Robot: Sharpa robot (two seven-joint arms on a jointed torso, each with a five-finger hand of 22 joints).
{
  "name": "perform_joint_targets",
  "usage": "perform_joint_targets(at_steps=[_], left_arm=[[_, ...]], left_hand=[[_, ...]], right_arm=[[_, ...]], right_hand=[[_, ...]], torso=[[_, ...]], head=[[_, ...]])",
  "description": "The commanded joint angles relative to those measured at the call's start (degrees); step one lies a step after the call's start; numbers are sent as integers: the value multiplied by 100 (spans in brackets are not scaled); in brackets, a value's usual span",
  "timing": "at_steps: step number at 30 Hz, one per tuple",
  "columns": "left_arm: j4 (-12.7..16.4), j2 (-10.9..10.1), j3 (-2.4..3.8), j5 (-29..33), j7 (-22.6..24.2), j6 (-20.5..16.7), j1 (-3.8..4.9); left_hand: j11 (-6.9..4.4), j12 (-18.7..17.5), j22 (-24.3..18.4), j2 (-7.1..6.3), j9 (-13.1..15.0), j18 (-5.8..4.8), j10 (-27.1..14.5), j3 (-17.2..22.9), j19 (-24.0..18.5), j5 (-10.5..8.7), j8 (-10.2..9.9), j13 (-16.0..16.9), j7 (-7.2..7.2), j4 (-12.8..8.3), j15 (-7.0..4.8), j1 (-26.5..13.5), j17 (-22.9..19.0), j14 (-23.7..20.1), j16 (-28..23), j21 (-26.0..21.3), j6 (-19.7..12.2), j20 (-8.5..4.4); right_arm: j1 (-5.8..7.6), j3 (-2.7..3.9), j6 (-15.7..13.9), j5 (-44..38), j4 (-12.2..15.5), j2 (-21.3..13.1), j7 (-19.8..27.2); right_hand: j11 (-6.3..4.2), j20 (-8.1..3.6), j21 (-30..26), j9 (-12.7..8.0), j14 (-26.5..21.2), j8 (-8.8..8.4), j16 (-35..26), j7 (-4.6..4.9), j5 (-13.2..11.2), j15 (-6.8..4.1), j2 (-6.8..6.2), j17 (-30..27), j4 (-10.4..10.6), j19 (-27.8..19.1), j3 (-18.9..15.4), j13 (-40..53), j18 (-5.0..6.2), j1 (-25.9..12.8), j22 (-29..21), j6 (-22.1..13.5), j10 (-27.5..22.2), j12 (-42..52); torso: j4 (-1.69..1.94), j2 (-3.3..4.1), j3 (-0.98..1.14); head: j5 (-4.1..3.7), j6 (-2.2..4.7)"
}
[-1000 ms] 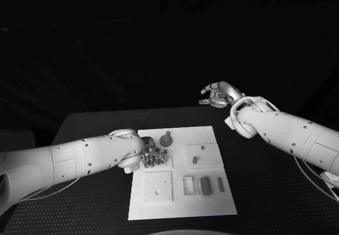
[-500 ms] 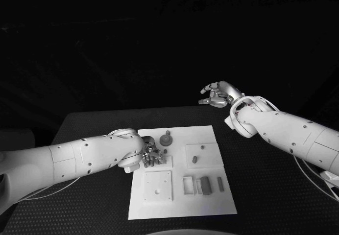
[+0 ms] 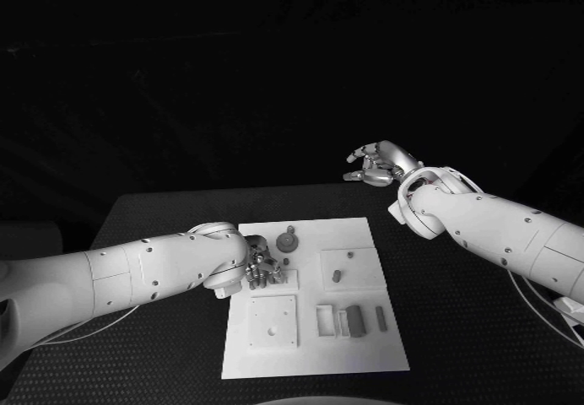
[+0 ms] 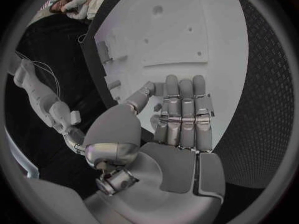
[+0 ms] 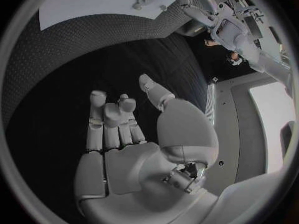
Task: Assemble the parts on the task board
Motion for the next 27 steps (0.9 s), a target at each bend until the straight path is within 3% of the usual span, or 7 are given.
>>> perform_joint_targets(at_steps=[1,5,8,27], left_arm=[[-37,-47,-38,-45,-55,-3,-51],[-32,-64,-37,4,-53,38,-51],[-18,-80,-36,23,-50,58,-51],[45,-206,-21,61,-64,120,-50]], left_hand=[[-13,28,12,126,-1,-44,-36,44,16,28,-33,-11,15,17,-31,98,-15,3,23,-37,32,29],[-1,25,19,192,-12,-53,-58,88,2,31,-55,-26,28,83,-24,35,-44,-20,29,-63,14,33],[9,29,33,148,-19,-56,-82,316,-6,19,-75,-44,39,226,-18,-1,-78,-51,49,-96,0,37],[34,39,80,90,-30,-66,-140,485,-37,30,-119,-64,67,308,-5,-121,-123,-113,83,-138,-62,48]], right_arm=[[-3,2,63,-12,10,-5,17],[-4,2,62,-12,8,-6,14],[-4,2,65,-12,13,-7,15],[-13,2,70,-12,19,-19,17]], right_hand=[[129,0,-27,-7,-37,14,-16,46,4,3,16,-9,5,10,-35,-10,83,-59,47,-8,-562,19],[129,0,-27,-7,-37,14,-16,46,4,3,15,-9,6,10,-36,-11,83,-61,47,-8,-562,19],[129,0,-27,-8,-37,14,-16,46,4,3,14,-9,6,10,-37,-12,83,-62,47,-9,-562,20],[130,0,-28,-10,-37,13,-15,47,4,3,12,-11,7,10,-37,-16,83,-67,48,-13,-564,23]], torso=[[-1,2,-2],[-1,1,-3],[-1,0,-3],[2,0,-3]], head=[[5,4],[4,5],[1,5],[-2,-10]])
